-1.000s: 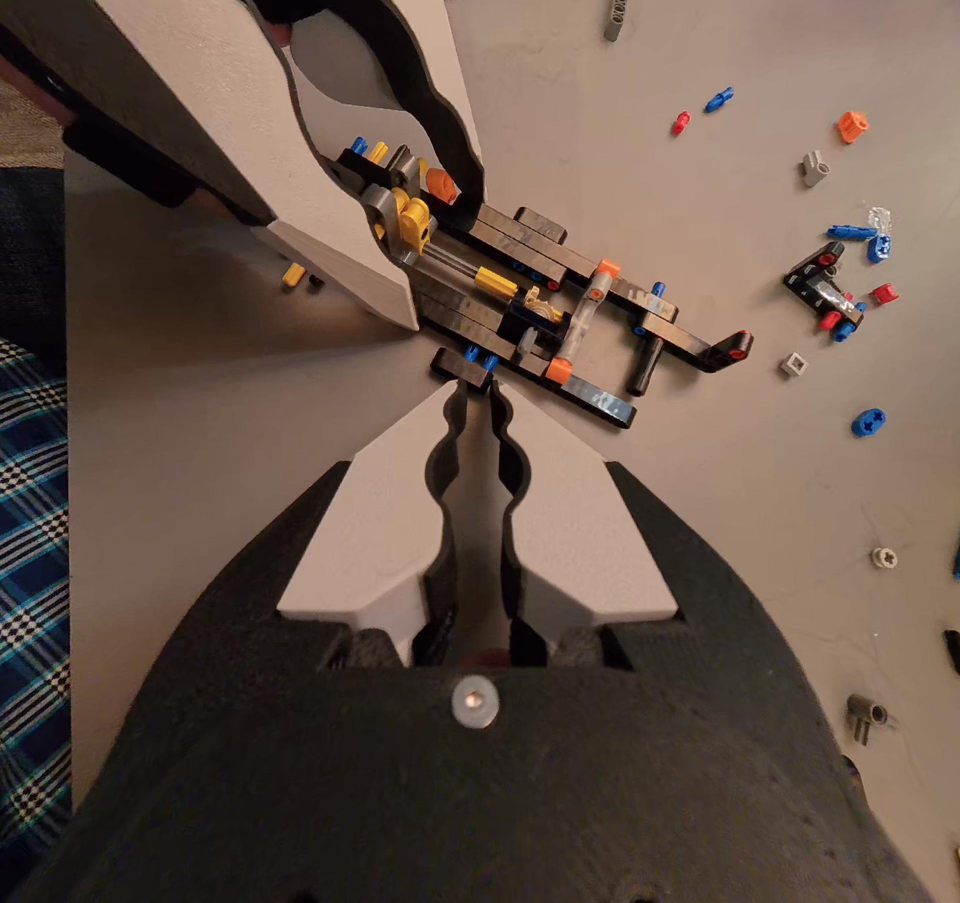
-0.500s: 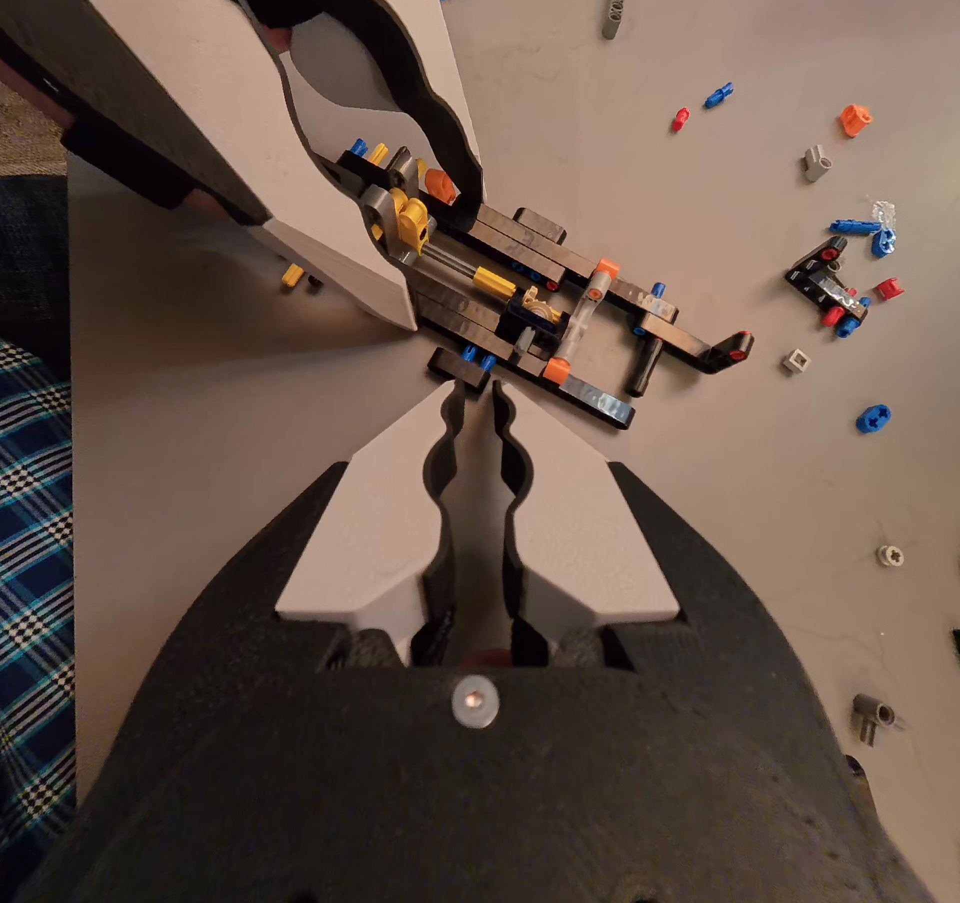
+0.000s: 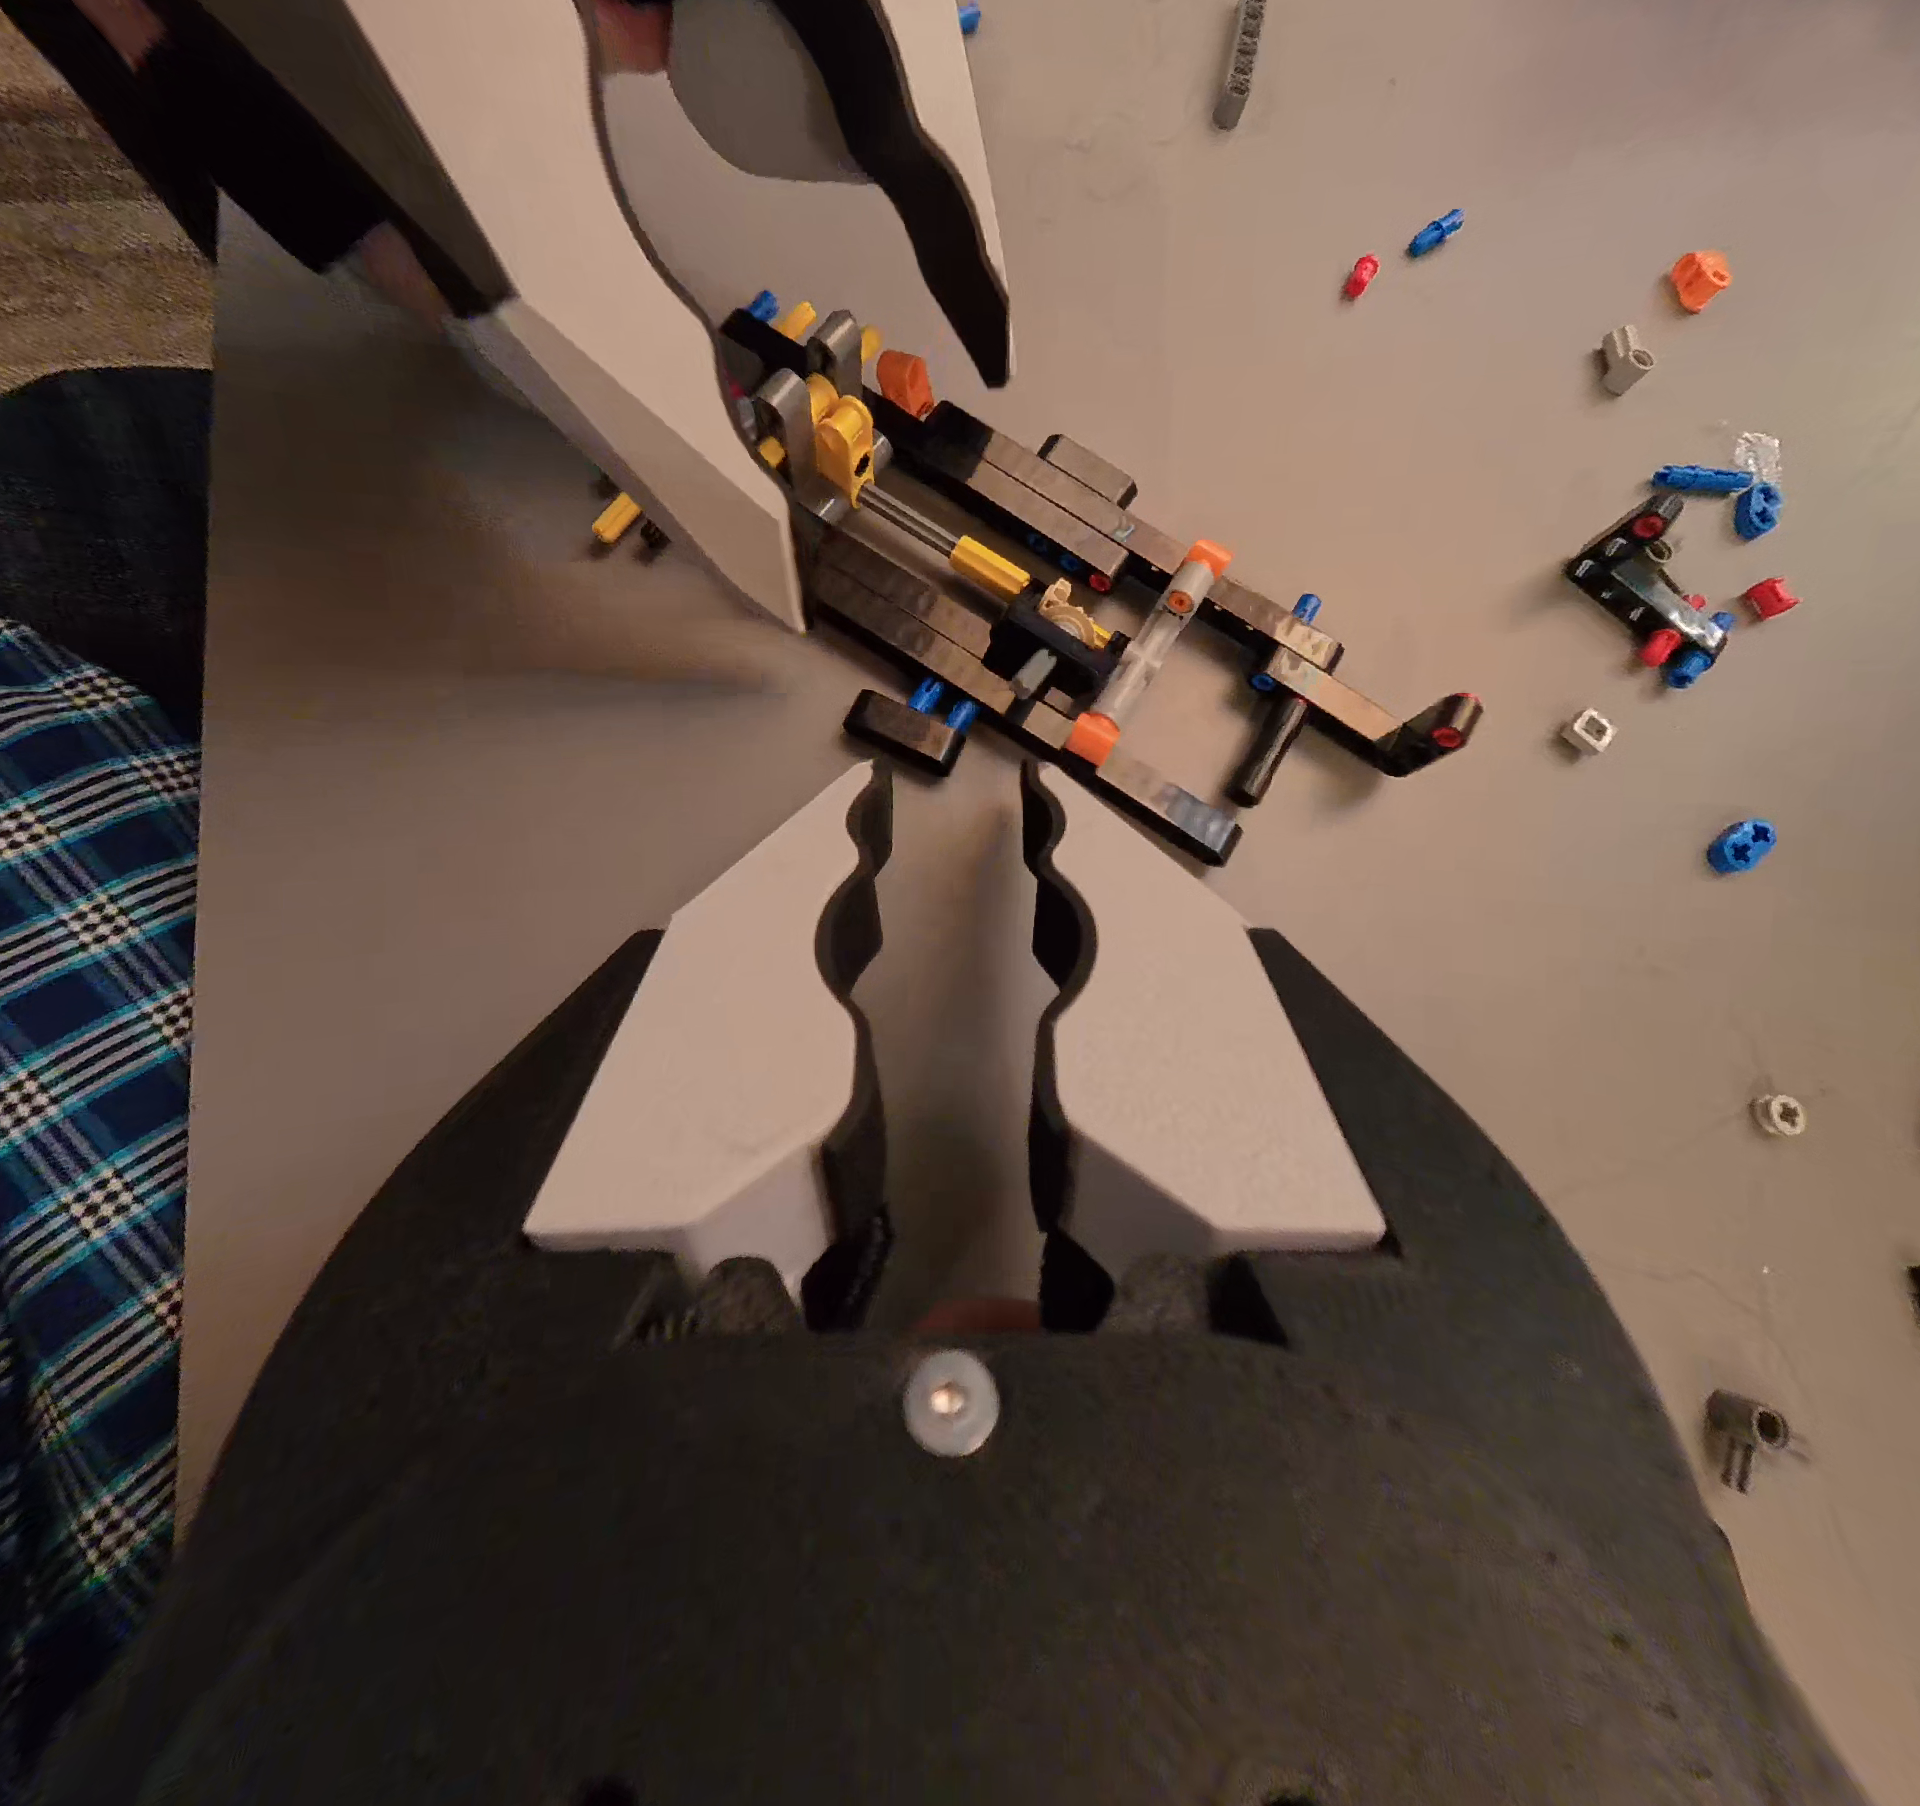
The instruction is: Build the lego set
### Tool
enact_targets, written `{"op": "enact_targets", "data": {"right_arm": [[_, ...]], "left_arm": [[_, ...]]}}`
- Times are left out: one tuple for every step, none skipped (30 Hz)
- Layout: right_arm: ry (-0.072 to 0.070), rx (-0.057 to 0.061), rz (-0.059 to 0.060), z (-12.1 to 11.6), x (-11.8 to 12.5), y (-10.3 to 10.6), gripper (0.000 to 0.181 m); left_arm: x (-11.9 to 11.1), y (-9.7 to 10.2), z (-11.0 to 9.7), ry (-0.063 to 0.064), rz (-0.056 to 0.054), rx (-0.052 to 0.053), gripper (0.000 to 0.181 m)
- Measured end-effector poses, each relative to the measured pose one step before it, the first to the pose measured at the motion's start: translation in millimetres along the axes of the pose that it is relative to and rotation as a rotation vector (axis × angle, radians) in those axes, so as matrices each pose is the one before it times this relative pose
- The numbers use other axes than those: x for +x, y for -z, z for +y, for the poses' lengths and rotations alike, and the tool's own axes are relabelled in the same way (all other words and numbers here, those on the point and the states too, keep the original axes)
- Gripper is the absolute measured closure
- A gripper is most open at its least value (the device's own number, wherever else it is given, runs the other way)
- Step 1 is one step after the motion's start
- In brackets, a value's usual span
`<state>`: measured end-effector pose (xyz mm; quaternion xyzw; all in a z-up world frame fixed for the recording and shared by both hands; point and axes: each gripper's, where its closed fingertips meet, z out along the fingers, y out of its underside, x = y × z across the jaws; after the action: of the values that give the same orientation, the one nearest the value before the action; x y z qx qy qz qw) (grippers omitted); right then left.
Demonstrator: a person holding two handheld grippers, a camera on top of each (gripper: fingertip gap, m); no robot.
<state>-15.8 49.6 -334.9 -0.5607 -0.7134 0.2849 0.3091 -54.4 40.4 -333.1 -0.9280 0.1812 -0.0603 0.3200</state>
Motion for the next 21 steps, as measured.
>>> {"op": "enact_targets", "data": {"right_arm": [[-0.0012,-0.0014,-0.0057,0.56,0.48,0.12,0.160],[0.0036,-0.0025,-0.0036,0.63,0.62,0.03,0.160],[0.0057,-0.0031,-0.0062,0.59,-0.26,-0.25,0.160],[0.0056,-0.0031,-0.0102,0.24,-1.13,-0.44,0.161],[0.0054,-0.0033,-0.0037,0.21,-0.52,-0.60,0.161],[0.0051,-0.0054,0.0011,0.54,0.24,-0.72,0.161],[0.0025,-0.0059,0.0010,0.53,0.29,-0.81,0.161],[0.0001,-0.0038,-0.0009,0.24,0.02,-0.52,0.162],[-0.0009,-0.0012,0.0004,0.13,0.12,-0.12,0.162],[-0.0021,-0.0006,0.0005,0.25,0.30,0.01,0.163],[-0.0010,-0.0005,-0.0007,0.05,0.04,-0.02,0.163],[0.0014,0.0000,-0.0017,0.05,-0.24,-0.07,0.164],[0.0028,0.0004,-0.0002,-0.06,-0.15,0.02,0.164],[0.0034,0.0001,-0.0002,-0.04,-0.18,-0.11,0.164],[0.0034,0.0001,-0.0001,0.02,-0.21,-0.03,0.165],[0.0038,0.0000,0.0009,-0.12,-0.08,-0.18,0.165],[0.0002,-0.0001,0.0009,-0.12,0.18,-0.14,0.165],[-0.0040,-0.0007,-0.0003,0.21,0.38,0.03,0.165],[-0.0031,0.0000,-0.0016,0.19,0.32,0.21,0.165],[-0.0012,0.0010,0.0000,0.31,0.28,0.34,0.164],[0.0002,0.0011,0.0003,0.28,0.11,0.38,0.164]], "left_arm": [[1.69,1.35,-1.35,0.0012,0.0026,0.0060,0.110],[1.47,0.25,-0.65,-0.0047,-0.0053,-0.0002,0.110],[2.02,-0.97,0.29,-0.0078,-0.0074,-0.0057,0.109],[1.92,-1.92,0.99,-0.0081,-0.0098,-0.0103,0.107],[1.65,-2.41,0.88,-0.0082,-0.0125,-0.0103,0.105],[1.17,-2.12,-0.11,-0.0081,-0.0139,-0.0042,0.102],[0.35,-1.47,-0.60,-0.0052,-0.0157,-0.0008,0.101],[0.53,-1.00,-0.65,-0.0019,-0.0104,0.0005,0.101],[0.72,-0.87,-0.81,0.0012,-0.0076,0.0013,0.101],[-0.32,-0.74,-0.77,0.0034,-0.0121,0.0021,0.101],[-1.05,-0.54,-0.24,0.0030,-0.0137,0.0012,0.103],[-0.46,-0.32,0.14,0.0013,-0.0078,0.0000,0.104],[-1.25,-0.15,0.66,0.0024,-0.0093,-0.0038,0.106],[-1.51,-0.04,0.44,0.0004,-0.0101,-0.0031,0.109],[-0.06,0.13,-0.27,-0.0035,-0.0014,0.0007,0.111],[0.65,0.11,-0.39,-0.0034,0.0010,0.0005,0.113],[0.17,-0.20,-0.15,-0.0034,-0.0030,-0.0030,0.114],[0.13,-0.32,0.07,-0.0036,-0.0020,-0.0033,0.114],[-0.02,-0.11,-0.33,0.0003,-0.0008,-0.0001,0.116],[-0.83,0.03,0.00,-0.0014,-0.0037,-0.0018,0.116],[-1.55,0.29,0.58,-0.0001,-0.0051,-0.0037,0.115]]}}
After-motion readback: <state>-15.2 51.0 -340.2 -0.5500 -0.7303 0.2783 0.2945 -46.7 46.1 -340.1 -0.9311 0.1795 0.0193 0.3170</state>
